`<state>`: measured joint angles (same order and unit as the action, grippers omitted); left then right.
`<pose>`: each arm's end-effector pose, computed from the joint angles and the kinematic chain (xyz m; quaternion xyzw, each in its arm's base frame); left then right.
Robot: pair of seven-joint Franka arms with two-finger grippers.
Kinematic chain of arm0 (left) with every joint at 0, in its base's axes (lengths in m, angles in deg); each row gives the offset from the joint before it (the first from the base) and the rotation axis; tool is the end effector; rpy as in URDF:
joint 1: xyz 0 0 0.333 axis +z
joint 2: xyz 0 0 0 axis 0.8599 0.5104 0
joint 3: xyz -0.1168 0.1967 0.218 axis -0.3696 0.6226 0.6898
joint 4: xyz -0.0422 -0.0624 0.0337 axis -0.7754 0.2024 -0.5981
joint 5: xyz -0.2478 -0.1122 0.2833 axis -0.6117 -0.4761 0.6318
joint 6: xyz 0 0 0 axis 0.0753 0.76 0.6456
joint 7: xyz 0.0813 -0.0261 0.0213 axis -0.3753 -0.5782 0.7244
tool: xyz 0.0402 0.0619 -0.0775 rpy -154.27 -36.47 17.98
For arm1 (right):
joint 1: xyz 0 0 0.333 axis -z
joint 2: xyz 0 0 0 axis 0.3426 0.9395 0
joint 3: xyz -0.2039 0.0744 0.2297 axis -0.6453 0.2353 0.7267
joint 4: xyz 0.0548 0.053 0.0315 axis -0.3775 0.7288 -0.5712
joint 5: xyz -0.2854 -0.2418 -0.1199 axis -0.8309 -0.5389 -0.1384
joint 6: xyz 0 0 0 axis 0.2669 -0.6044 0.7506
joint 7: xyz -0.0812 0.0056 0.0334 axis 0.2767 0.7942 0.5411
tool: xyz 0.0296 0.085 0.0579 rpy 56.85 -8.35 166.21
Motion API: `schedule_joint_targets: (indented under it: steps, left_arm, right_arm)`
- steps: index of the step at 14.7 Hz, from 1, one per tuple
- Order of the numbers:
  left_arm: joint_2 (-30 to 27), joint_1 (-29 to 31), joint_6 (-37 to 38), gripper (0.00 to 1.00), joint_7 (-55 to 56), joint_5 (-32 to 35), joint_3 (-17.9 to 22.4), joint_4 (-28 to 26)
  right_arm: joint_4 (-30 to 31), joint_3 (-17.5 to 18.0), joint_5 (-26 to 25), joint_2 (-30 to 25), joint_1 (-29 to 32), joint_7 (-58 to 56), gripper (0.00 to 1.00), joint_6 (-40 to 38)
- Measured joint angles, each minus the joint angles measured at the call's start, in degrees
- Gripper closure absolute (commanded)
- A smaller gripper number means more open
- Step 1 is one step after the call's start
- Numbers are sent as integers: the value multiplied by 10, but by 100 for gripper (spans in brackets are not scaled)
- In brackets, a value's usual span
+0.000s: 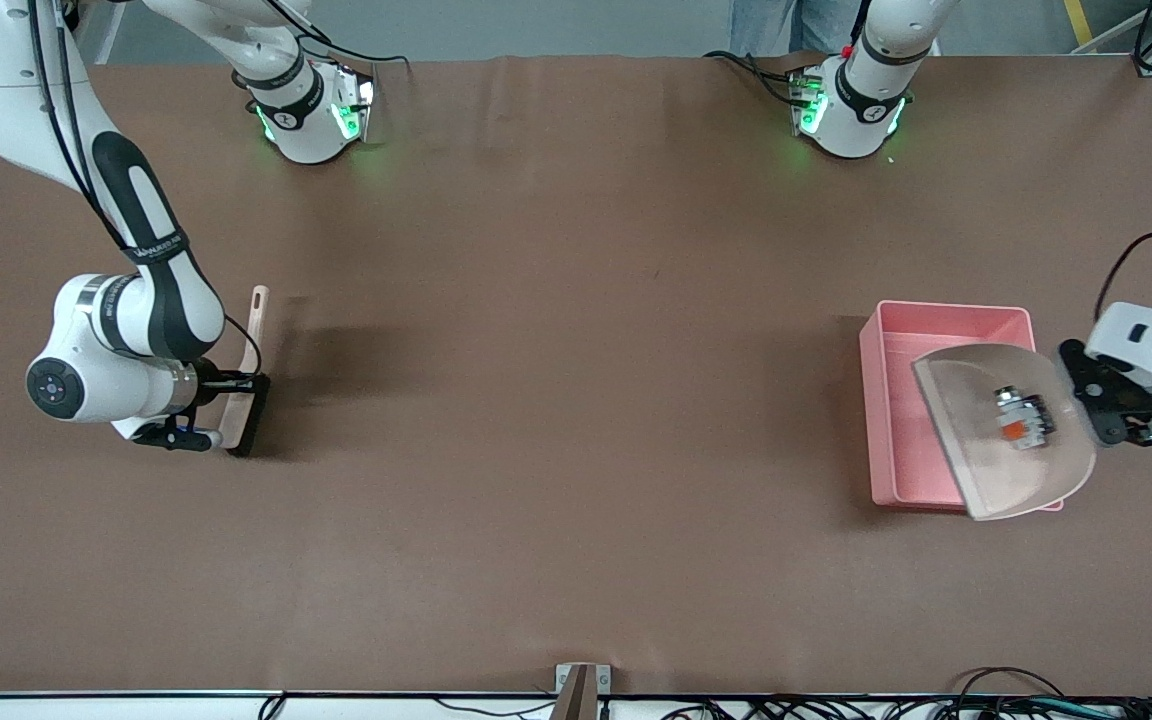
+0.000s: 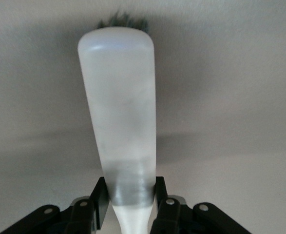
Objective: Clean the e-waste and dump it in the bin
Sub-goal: 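Carry the dustpan with the left gripper over the pink bin, then tilt the dustpan with the left gripper to dump items into the bin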
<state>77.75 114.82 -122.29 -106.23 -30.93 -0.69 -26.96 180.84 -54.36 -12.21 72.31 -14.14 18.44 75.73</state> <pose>0.6384 0.1248 0.3930 -0.7626 0.6344 0.0969 0.0807 0.5911 -0.0401 0.2111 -0.9841 0.0586 0.1657 0.0245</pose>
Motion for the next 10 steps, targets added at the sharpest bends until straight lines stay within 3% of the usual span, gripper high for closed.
schedule_joint_targets:
  steps: [2, 10]
  left_arm:
    - [6, 9, 0, 100, -12, 38, 11, -5]
    - [6, 3, 27, 100, -23, 155, 24, -39]
  right_arm:
    - [-17, 0, 0, 0, 0, 0, 0, 0]
    - [-66, 0, -1, -24, 13, -1, 0, -20]
